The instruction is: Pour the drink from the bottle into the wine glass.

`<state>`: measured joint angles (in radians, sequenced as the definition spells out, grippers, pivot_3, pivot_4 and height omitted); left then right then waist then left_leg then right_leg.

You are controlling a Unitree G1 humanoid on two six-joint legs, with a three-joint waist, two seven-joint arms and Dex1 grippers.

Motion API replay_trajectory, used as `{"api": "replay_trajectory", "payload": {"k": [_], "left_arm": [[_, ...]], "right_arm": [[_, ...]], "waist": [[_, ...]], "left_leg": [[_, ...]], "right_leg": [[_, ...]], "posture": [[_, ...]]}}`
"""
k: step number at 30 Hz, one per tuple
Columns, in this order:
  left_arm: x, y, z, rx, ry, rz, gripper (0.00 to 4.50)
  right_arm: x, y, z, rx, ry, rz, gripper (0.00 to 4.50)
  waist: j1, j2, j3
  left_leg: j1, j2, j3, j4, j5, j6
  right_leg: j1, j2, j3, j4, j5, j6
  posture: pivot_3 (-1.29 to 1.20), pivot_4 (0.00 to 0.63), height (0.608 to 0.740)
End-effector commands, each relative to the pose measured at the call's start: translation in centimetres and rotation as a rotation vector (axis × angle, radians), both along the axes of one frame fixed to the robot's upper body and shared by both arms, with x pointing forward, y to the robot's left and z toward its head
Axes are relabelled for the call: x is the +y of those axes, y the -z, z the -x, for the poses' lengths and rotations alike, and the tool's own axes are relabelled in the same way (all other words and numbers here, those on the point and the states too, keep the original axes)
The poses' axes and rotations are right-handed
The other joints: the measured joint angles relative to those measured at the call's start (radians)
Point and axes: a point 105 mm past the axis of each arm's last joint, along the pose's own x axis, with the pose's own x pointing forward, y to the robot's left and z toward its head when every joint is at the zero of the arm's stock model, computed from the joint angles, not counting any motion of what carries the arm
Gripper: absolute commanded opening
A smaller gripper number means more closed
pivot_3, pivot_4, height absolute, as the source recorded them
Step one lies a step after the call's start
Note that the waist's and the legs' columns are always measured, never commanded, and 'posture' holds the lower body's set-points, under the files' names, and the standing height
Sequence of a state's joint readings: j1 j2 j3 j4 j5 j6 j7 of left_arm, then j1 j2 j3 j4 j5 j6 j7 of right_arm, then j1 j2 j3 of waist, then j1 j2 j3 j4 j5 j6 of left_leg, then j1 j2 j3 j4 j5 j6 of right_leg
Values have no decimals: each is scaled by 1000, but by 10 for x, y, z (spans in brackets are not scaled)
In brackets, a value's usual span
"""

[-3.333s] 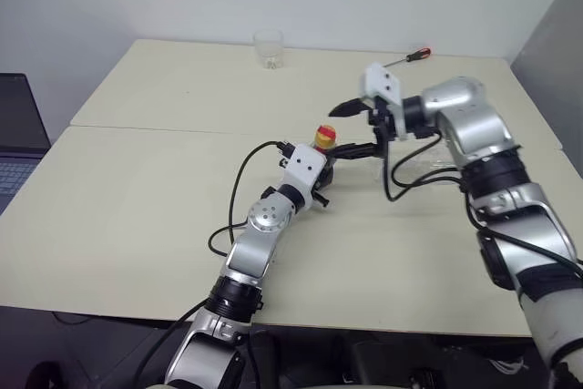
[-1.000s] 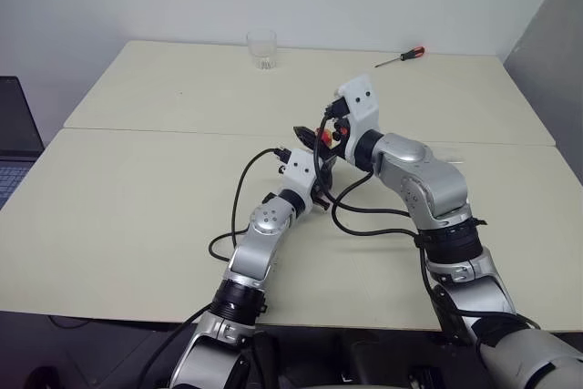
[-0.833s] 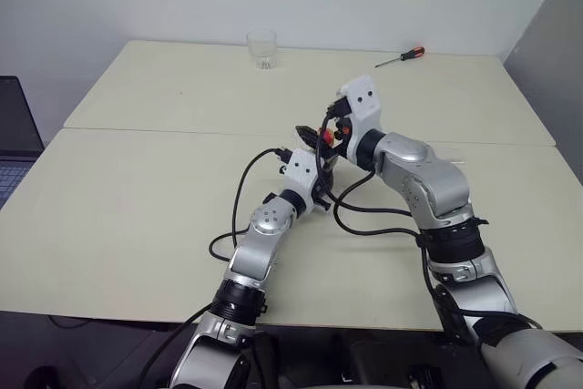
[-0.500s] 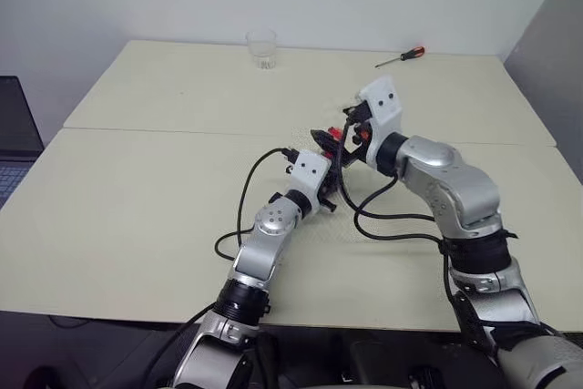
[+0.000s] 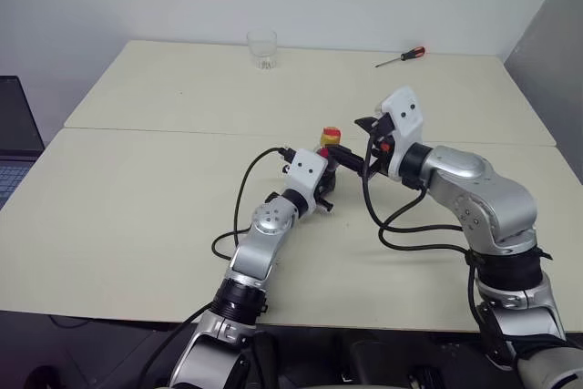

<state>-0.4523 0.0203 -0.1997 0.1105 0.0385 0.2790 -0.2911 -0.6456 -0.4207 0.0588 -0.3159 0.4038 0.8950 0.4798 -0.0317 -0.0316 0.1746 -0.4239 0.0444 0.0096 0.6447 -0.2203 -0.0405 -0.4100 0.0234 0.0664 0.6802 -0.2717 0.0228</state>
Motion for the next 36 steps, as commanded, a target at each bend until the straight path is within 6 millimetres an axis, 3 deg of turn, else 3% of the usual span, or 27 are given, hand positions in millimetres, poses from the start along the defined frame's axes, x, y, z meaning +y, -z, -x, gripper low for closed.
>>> {"api": "replay_trajectory", "payload": {"k": [1,24,31,36], "left_arm": [[-2,-29,1,-100,9,42,747],[-3,-29,2,-102,3,47,747],[-3,-29,2,-102,2,46,747],[-2,-29,2,-101,3,45,747]], "right_arm": [[11,-22,17,-50,-104,-53,4500],[52,-26,-18,-81,-55,-79,4500],[41,-29,-35,-105,49,-80,4500],[29,-32,-35,-104,79,-82,4500]], "waist": [[-1,0,0],[0,0,0],[0,0,0],[0,0,0]], "left_leg": [[0,0,0,0,0,0],[0,0,0,0,0,0],[0,0,0,0,0,0],[0,0,0,0,0,0]], "right_leg": [[0,0,0,0,0,0],[0,0,0,0,1,-2],[0,0,-1,0,1,-2],[0,0,-1,0,1,-2]], "posture": [[0,150,740],[0,150,740],[0,150,740],[0,150,740]]}}
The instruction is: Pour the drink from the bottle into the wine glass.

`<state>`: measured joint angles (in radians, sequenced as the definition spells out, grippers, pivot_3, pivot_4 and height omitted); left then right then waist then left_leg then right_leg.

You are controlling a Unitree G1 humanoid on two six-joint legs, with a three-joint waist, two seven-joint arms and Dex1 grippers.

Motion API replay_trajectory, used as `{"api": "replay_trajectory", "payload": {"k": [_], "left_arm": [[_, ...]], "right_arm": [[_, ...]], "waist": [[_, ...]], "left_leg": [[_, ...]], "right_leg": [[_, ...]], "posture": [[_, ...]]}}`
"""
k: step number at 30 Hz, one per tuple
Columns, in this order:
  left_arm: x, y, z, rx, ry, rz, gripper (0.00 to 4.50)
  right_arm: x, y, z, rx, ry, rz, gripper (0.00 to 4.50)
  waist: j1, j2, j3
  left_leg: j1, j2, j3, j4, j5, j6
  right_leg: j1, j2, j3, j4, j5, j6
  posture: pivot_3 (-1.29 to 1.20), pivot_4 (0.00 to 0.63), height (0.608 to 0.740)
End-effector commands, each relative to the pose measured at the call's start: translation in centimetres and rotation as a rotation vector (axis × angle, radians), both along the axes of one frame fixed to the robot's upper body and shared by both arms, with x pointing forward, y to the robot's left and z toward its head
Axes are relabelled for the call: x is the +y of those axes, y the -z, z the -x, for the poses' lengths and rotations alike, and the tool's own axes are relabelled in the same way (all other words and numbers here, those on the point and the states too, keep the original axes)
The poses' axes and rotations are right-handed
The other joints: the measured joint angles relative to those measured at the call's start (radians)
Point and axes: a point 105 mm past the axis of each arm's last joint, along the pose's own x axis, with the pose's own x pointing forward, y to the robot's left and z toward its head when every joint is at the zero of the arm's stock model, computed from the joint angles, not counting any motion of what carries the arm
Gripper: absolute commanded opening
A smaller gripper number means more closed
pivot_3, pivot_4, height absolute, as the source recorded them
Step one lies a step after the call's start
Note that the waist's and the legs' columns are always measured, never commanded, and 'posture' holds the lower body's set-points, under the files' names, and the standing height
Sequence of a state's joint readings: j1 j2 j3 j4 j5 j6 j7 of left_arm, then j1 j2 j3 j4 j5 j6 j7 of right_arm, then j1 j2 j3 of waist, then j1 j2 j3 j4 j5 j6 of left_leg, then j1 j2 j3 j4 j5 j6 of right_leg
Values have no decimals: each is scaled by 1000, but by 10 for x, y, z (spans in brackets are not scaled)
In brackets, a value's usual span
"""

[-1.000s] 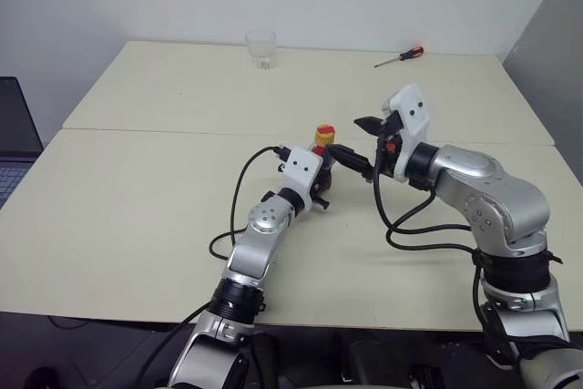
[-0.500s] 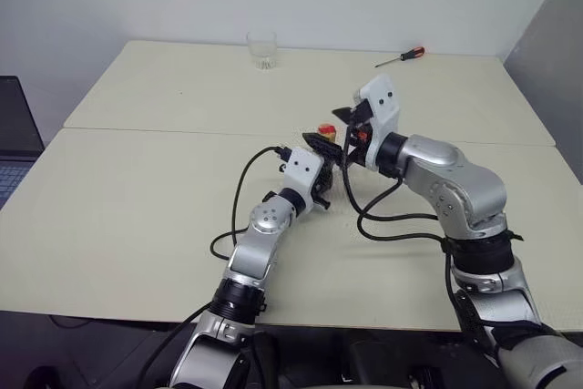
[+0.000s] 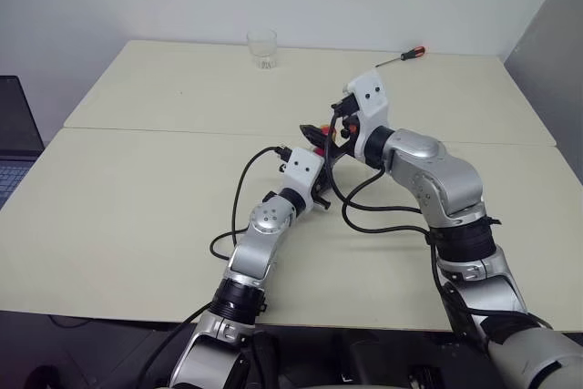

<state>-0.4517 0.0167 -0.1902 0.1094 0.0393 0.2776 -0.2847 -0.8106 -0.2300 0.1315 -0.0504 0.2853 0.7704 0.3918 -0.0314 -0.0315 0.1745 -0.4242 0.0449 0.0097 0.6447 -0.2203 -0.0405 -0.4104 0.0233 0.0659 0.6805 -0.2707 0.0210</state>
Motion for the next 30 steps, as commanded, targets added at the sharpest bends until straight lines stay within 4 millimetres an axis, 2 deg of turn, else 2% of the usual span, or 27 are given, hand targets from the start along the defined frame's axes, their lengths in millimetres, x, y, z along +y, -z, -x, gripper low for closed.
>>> {"api": "replay_trajectory", "payload": {"k": [1,9,13,23,30], "left_arm": [[-4,-28,3,-98,16,37,747],[-5,-28,3,-97,23,36,746],[-5,-28,4,-101,24,28,746],[-5,-26,6,-96,25,28,746],[-5,-26,6,-94,27,27,746]], "right_arm": [[-17,-26,-1,-77,53,-34,4500],[-35,-27,1,-65,104,-26,4500],[-43,-24,9,-55,101,-29,4500],[-51,-26,32,-32,58,-67,4500],[-56,-24,41,-17,50,-69,4500]], "waist": [[0,0,0],[0,0,0],[0,0,0],[0,0,0],[0,0,0]], "left_leg": [[0,0,0,0,0,0],[0,0,0,0,0,0],[0,0,0,0,0,0],[-1,0,-1,0,0,0],[0,0,-1,0,0,0]], "right_leg": [[0,0,0,0,0,0],[0,0,0,0,0,0],[0,0,0,0,0,0],[0,0,0,0,0,0],[0,0,0,0,0,0]], "posture": [[0,150,740],[0,150,740],[0,150,740],[0,150,740],[0,150,740]]}}
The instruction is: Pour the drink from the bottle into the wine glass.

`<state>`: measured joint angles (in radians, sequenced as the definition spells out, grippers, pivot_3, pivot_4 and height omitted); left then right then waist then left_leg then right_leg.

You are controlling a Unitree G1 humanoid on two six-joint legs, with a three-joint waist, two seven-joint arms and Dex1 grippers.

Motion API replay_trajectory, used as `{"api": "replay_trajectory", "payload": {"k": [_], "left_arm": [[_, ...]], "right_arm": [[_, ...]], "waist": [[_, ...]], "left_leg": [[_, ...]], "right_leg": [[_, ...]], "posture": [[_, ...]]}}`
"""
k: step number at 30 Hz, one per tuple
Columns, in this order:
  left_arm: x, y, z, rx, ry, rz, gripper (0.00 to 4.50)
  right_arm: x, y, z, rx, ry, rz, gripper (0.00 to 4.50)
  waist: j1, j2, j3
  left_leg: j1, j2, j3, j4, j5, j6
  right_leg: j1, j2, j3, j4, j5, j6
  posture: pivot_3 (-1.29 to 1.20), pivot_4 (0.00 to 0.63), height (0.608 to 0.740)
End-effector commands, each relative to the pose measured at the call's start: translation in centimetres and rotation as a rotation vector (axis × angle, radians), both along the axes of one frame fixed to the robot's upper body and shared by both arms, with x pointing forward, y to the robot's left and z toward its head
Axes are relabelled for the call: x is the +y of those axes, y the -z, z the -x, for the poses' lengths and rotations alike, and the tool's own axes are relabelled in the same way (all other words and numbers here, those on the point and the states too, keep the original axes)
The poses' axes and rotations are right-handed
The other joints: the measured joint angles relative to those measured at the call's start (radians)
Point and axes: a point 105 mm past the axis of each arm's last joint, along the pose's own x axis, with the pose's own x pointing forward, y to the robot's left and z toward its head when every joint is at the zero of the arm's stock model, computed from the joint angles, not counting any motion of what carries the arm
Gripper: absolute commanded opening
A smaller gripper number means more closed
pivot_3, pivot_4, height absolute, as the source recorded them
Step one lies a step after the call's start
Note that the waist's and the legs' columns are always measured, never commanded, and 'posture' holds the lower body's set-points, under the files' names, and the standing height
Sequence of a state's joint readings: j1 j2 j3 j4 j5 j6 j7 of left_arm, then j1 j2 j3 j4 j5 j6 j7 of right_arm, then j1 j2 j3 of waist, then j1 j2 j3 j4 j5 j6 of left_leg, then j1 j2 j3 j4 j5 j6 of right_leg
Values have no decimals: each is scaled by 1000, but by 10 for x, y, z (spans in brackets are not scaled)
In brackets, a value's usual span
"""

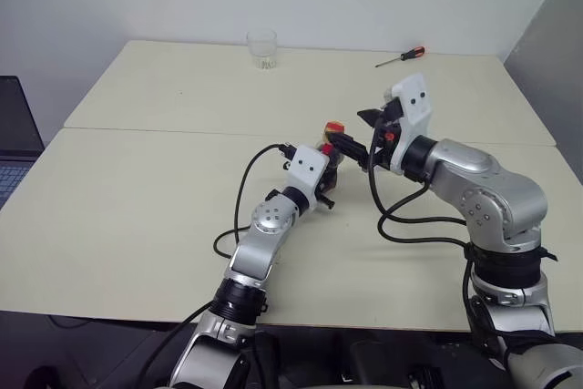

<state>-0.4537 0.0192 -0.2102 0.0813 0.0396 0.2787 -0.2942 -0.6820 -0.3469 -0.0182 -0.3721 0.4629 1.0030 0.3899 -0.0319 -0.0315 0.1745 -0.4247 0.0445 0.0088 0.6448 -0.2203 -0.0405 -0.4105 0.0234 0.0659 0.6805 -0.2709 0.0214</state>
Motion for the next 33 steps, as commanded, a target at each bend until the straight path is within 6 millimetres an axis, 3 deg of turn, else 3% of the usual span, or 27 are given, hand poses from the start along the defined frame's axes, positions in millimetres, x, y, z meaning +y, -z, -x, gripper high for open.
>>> {"api": "replay_trajectory", "payload": {"k": [1,7,14,33], "left_arm": [[2,-19,2,-67,-2,31,746],[1,-19,2,-66,3,29,746],[0,-19,1,-65,5,31,746],[2,-19,3,-67,-11,34,746]], "right_arm": [[-16,-12,6,-47,42,-18,4500],[-8,-10,22,-29,-69,-22,4500],[18,-16,19,-44,-127,-36,4500],[44,-14,-16,-77,-72,-44,4500]], "waist": [[0,0,0],[-2,0,0],[-1,0,0],[0,0,0]], "left_leg": [[0,0,0,0,0,0],[0,0,0,0,0,0],[0,0,0,0,0,0],[0,0,0,0,0,0]], "right_leg": [[0,0,0,0,0,0],[0,0,0,0,0,0],[0,1,0,0,-1,2],[0,0,0,0,0,0]], "posture": [[0,150,740],[0,150,740],[0,150,740],[0,150,740]]}}
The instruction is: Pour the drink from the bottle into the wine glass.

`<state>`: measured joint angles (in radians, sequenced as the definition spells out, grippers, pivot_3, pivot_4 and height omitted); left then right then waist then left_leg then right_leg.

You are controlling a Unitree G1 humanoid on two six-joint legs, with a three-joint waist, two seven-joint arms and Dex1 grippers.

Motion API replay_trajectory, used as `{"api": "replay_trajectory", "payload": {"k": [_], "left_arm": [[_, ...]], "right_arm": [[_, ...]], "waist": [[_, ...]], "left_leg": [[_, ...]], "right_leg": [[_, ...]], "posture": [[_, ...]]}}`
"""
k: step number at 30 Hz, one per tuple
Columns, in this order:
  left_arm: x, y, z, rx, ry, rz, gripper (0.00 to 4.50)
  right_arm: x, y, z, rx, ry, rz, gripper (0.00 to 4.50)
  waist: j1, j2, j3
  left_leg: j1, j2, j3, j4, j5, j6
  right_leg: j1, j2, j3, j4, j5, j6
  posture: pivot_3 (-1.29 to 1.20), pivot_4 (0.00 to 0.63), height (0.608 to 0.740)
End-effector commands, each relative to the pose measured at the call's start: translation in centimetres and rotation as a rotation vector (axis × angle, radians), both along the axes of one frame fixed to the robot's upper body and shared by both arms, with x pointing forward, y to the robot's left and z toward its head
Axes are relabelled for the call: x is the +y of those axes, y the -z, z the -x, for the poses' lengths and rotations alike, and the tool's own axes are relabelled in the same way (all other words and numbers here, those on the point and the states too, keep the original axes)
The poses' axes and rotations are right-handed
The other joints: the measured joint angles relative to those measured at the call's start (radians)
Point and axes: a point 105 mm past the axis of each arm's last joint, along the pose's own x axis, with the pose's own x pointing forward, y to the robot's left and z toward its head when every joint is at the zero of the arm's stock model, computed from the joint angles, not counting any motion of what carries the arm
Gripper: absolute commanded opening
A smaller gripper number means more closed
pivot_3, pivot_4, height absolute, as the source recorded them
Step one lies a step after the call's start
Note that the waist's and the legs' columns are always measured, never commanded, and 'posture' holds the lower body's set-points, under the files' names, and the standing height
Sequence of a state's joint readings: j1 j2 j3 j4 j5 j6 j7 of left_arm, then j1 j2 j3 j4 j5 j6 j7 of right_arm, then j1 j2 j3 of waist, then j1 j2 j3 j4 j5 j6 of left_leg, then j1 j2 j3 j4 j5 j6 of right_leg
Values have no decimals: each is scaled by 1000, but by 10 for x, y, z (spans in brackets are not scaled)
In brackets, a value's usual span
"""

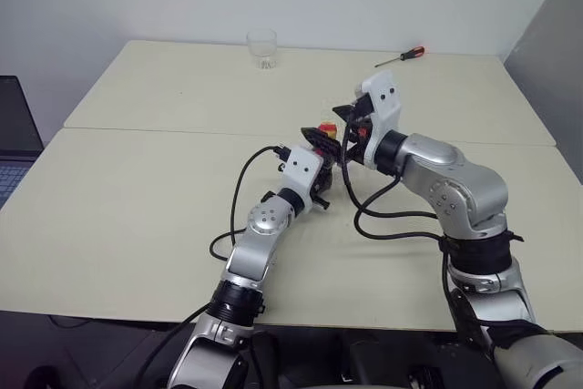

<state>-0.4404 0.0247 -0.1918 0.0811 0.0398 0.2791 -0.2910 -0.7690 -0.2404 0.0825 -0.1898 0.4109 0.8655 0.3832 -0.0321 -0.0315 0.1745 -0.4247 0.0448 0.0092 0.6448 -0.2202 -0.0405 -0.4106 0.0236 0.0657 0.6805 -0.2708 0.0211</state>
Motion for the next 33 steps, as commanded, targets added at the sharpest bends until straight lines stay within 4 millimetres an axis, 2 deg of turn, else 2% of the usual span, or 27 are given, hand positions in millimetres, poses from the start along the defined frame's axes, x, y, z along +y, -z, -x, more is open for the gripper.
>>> {"api": "replay_trajectory", "payload": {"k": [1,11,17,27,33], "left_arm": [[-6,-23,4,-79,14,31,746],[-6,-23,3,-80,12,32,746],[-6,-23,3,-80,11,31,746],[-6,-23,3,-79,20,30,746],[-9,-22,3,-77,30,29,746]], "right_arm": [[4,-15,-3,-66,10,-9,4500],[1,-11,-23,-49,100,-2,4500],[-7,-10,-25,-51,122,2,4500],[-28,-17,-19,-60,146,-6,4500],[-25,-16,-5,-57,82,-11,4500]], "waist": [[0,0,0],[0,0,0],[0,0,0],[1,0,0],[-2,0,0]], "left_leg": [[0,0,0,0,0,0],[0,0,0,0,0,0],[0,0,0,0,0,0],[0,0,0,0,0,0],[0,0,0,0,0,0]], "right_leg": [[0,0,0,0,0,0],[0,0,0,0,0,0],[0,0,0,0,0,0],[0,0,0,0,0,0],[0,0,0,0,0,0]], "posture": [[0,150,740],[0,150,740],[0,150,740],[0,150,740],[0,150,740]]}}
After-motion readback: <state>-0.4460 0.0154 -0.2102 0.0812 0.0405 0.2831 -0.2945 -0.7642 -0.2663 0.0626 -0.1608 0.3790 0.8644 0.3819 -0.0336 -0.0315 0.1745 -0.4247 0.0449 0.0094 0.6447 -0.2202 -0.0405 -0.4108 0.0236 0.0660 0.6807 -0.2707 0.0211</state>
